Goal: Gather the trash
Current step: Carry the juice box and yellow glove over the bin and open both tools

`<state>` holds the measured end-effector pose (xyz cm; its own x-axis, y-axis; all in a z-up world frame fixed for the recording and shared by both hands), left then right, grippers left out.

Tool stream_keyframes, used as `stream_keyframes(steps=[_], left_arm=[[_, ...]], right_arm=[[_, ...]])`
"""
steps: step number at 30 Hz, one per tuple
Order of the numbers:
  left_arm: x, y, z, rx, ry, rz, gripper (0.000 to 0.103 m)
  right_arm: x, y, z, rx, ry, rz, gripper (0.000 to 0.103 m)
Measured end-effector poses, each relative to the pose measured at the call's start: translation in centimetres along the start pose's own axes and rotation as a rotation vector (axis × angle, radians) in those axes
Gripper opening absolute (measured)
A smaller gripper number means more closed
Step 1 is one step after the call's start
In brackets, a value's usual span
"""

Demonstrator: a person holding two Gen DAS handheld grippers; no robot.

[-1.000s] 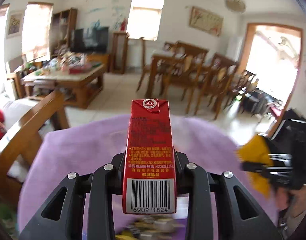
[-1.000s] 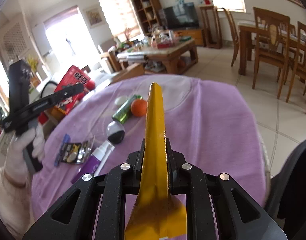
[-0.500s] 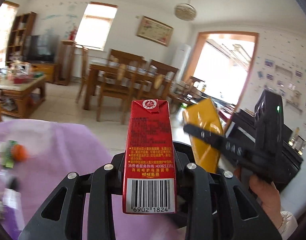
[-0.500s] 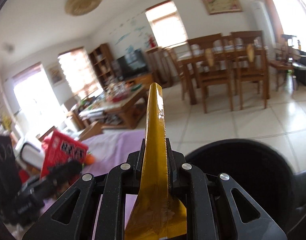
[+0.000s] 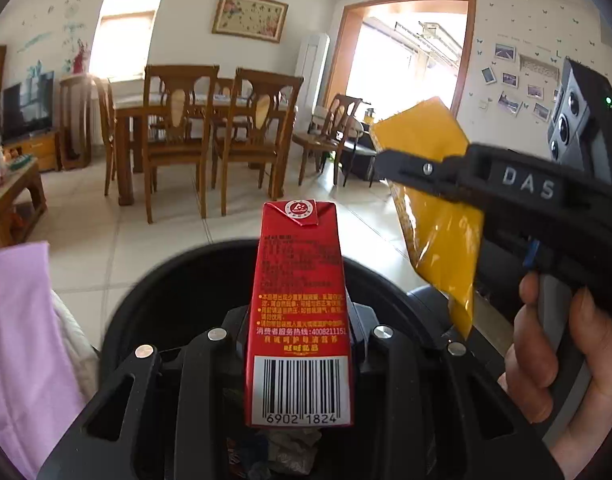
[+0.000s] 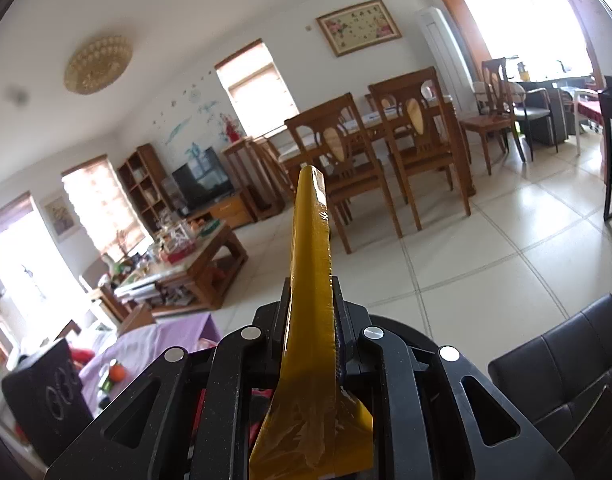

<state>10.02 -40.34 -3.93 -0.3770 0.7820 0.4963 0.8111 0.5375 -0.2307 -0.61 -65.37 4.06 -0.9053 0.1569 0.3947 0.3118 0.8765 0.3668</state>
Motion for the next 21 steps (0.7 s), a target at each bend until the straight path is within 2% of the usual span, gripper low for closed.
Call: stream_keyframes(steps=[2,6,9,21], left_arm=[[-0.1,0.6,0.2,0.025,0.013,0.001,0.033],[0.5,0.5,-0.1,0.014,-0.009,-0.019,0.033],[0.0,0.5,0.3,0.033,0.023,-0.003,0.033],[-0.7,-0.6,0.6,-0.036,0.069,0.001,0.034]], right_arm=[[-0.5,-0.1,0.3,0.003,0.011,0.005,0.017],[-2.0,-0.4,0.5,-0.004,0.031,0.006,0.017],[-2.4,-0.2,1.0,-0.008,0.048,-0.003,0.017],[-3.3,2.5,2.0,0.020,0.116,-0.069,0.017]])
Point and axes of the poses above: each gripper's, at about its wrist camera, not at the fingertips, and x roughly against the way its jaws point, y to its left, z to its underside, the point moved 2 cm from there along -x, roughly the way its jaws point, and after that the axes turned 4 degrees about z, right-handed, at the moved point
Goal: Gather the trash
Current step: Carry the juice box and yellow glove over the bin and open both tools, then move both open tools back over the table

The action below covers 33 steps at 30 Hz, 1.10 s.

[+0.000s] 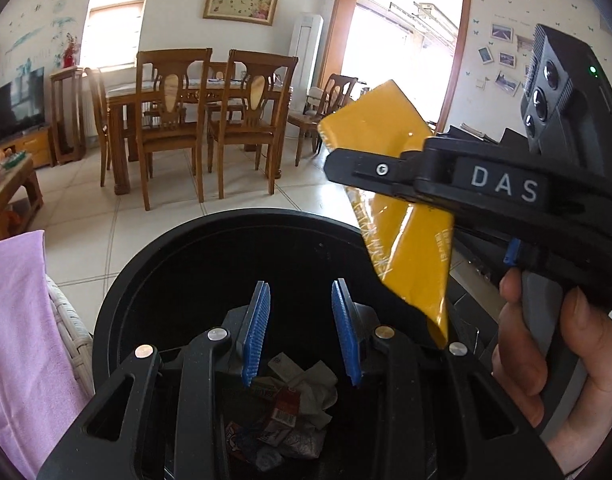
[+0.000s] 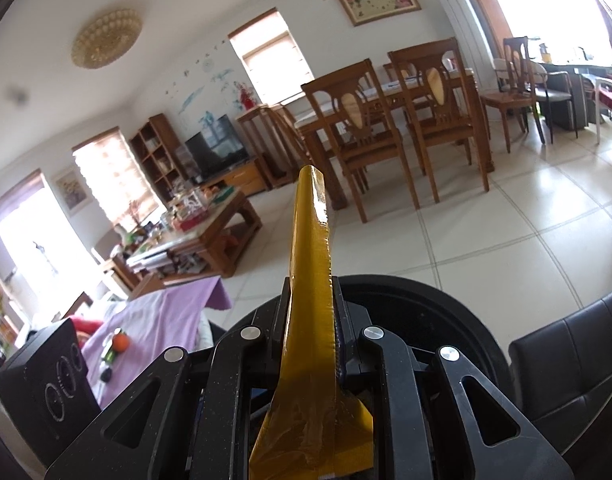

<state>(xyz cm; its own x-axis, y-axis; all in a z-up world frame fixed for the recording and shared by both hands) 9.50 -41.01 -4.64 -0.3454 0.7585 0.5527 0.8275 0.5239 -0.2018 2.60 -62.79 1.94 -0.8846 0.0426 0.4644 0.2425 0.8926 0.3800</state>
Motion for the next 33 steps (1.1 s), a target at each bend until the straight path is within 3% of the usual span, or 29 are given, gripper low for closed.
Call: stream_keyframes(steps=[3,6,11,14,17,19,23,28,33], left_arm=[[0.1,0.0,-0.1,0.005,-0.002,0.005,0.035],[0.3,0.0,-0.1,-0.001,-0.012,-0.005,0.053],[0.5,-0.4,0.0,-0.015,-0.028,-0.025,0.068],[0.8,-0.4,-0.1,-0.013,-0.047,-0.038,0.078],[1.2,-0.4,-0.1,-0.008,-0.064,-0.050,0.084],[1.4,-0.4,-0.1,-0.010,-0.073,-0.055,0.087],[1.6,-0.8,-0.1,-0.027,-0.088,-0.077,0.096],[1.6,-0.8,-0.1,-0.030,-0.084,-0.100,0.097],[1.9,-0.5,-0.2,-0.007,-0.099,-0.105,0.098]], right_arm=[[-0.2,0.2,-0.1,0.005,0.006,-0.008,0.020],[-0.2,0.2,0.0,-0.001,0.002,-0.014,0.031],[-0.4,0.1,0.2,-0.011,0.010,-0.026,0.031],[-0.3,-0.3,0.3,-0.021,0.010,-0.040,0.054],[0.1,-0.4,0.2,-0.032,0.000,-0.057,0.057],[0.4,-0.5,0.1,-0.041,-0.010,-0.061,0.070],[1.0,-0.7,0.0,-0.052,-0.021,-0.085,0.080],[1.7,-0.4,0.0,-0.047,-0.015,-0.126,0.097],[2.6,-0.2,-0.4,-0.056,-0.033,-0.126,0.098]])
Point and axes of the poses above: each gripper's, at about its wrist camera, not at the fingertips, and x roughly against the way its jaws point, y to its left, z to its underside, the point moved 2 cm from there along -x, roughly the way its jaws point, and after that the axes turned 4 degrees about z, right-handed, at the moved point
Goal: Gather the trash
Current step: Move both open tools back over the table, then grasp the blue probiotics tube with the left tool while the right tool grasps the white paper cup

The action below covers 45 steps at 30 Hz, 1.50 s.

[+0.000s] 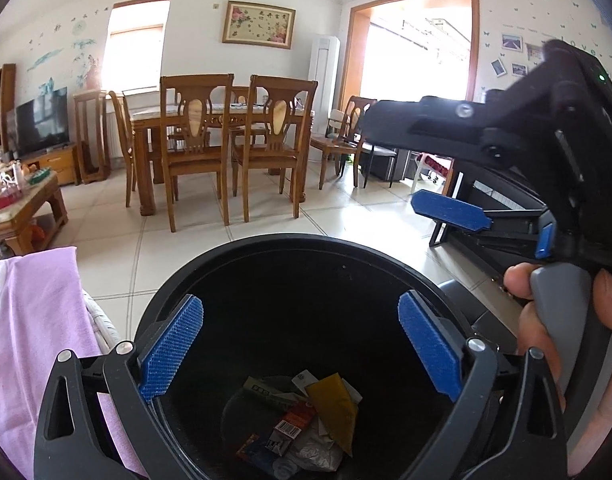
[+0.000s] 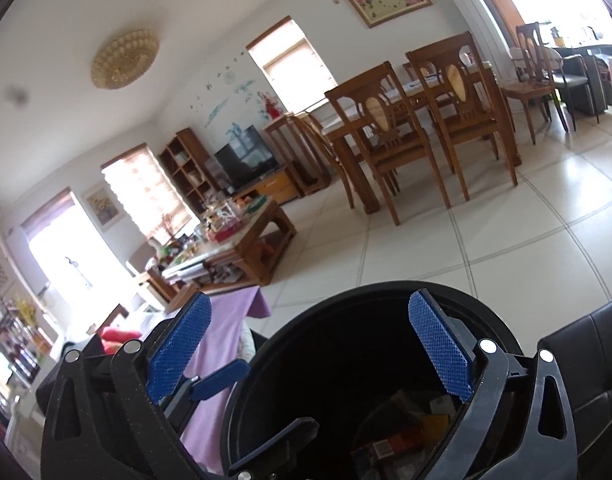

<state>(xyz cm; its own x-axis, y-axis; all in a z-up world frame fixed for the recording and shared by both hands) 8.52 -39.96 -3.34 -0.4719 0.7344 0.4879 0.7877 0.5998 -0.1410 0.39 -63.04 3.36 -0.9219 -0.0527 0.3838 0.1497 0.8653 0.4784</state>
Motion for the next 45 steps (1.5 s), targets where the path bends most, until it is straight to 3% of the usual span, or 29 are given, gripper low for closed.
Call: stream_keyframes(steps=[6,10,16,19,24,28,31,34,37,45], left_arm=[[1.7,0.3,-0.5,0.019,-0.080,-0.023,0.098],[5.1,1.2,-1.0,0.051,-0.126,-0.072,0.098],[11.8,5.1,-0.5,0.155,-0.080,-0.137,0.098],[15.9,8.5,0.8,0.208,-0.069,-0.180,0.098],[22.7,14.7,3.8,0.272,-0.044,-0.348,0.098],[28.5,21.0,7.1,0.391,-0.025,-0.488,0.098],[31.5,25.7,9.9,0.513,0.041,-0.570,0.098],[32.5,29.5,11.9,0.601,0.100,-0.602,0.098],[32.0,31.7,13.1,0.619,0.173,-0.611,0.098],[29.9,34.6,15.4,0.603,0.269,-0.618,0.092]], right_arm=[[1.2,0.5,-0.6,-0.023,-0.023,-0.035,0.098],[1.3,1.6,-0.6,-0.032,0.003,-0.074,0.098],[-1.1,5.1,0.7,0.023,0.106,-0.085,0.098],[-2.8,8.2,2.0,0.068,0.174,-0.148,0.098],[-4.8,15.4,6.3,0.283,0.296,-0.181,0.098],[-5.3,21.9,11.2,0.442,0.366,-0.268,0.098],[-5.2,26.0,15.0,0.550,0.429,-0.328,0.098],[-5.1,29.6,18.4,0.661,0.504,-0.364,0.098],[-5.4,32.1,21.4,0.776,0.541,-0.347,0.098],[-6.7,34.2,24.3,0.833,0.563,-0.356,0.097]])
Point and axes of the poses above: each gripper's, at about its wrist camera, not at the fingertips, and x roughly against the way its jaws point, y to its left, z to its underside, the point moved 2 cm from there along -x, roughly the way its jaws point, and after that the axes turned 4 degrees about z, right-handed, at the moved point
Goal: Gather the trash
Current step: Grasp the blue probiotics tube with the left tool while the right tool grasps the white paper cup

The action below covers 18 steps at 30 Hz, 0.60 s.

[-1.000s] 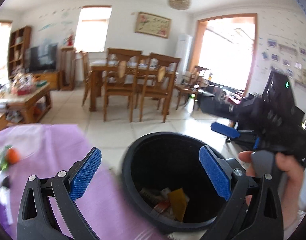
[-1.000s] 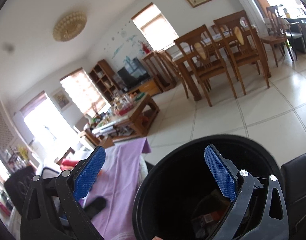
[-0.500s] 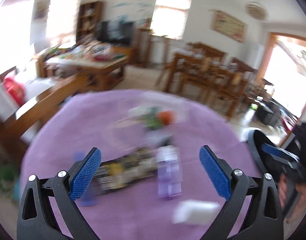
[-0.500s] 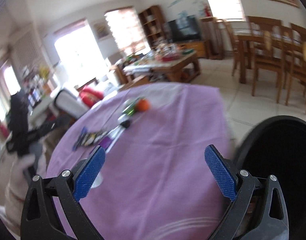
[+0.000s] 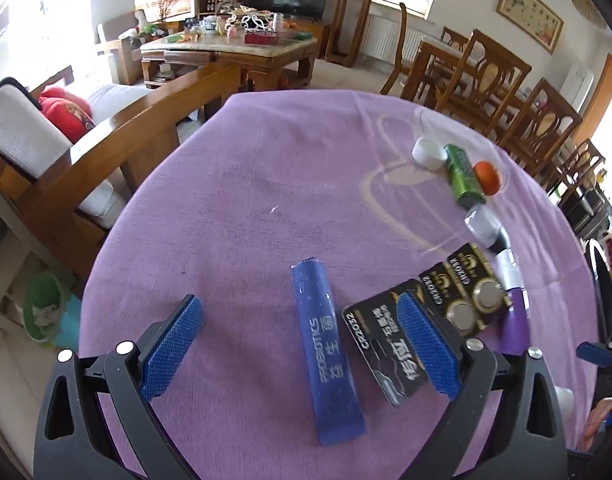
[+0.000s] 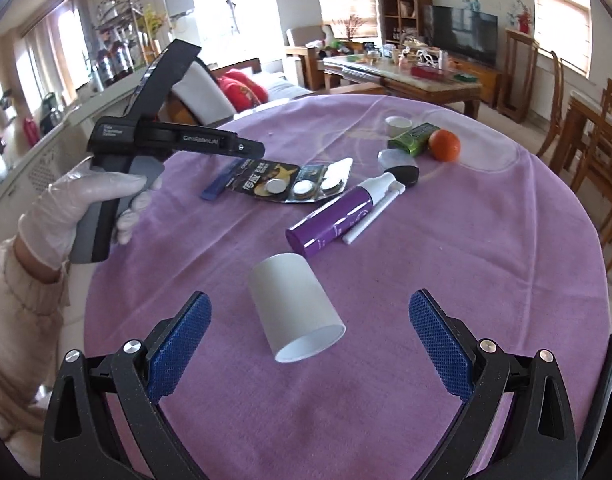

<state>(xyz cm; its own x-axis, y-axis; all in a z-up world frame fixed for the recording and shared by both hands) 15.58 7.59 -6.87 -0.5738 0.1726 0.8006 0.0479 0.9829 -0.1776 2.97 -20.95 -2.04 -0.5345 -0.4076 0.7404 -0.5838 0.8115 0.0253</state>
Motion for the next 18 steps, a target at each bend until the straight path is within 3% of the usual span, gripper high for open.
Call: stream_keyframes(steps=[1,2,6,10,11,13,18], left_arm=[[0.0,0.0,0.0,-0.004,0.001,0.003,0.087],[0.0,0.0,0.1,-0.013,-0.003,0.000,0.073],[-0.3,-0.2,0.0,-0.096,0.010,-0.075,0.056],[-0.1,0.9,-0.2,-0.119,0.000,-0.114,0.023],[-0.1,1.2,-0.3,-0.117,0.001,-0.116,0.015],[0.1,1.9,-0.3,-0.107,0.001,-0.105,0.013],[1.6,2.6,-0.4,-0.073,-0.070,-0.043,0.009]], right_arm=[[0.0,0.1,0.2,0.007,-0.005,0.005,0.092],[-0.1,0.1,0.2,0.010,-0.005,0.007,0.089],[-1.2,0.1,-0.1,0.026,0.039,0.001,0.079],[-2.4,0.5,0.2,0.055,0.097,0.008,0.051],[-2.5,0.5,0.2,0.060,0.101,0.014,0.049],[-2.3,0.5,0.5,0.062,0.096,0.013,0.040],[-1.7,-0.5,0.7,0.012,0.067,-0.009,0.040]])
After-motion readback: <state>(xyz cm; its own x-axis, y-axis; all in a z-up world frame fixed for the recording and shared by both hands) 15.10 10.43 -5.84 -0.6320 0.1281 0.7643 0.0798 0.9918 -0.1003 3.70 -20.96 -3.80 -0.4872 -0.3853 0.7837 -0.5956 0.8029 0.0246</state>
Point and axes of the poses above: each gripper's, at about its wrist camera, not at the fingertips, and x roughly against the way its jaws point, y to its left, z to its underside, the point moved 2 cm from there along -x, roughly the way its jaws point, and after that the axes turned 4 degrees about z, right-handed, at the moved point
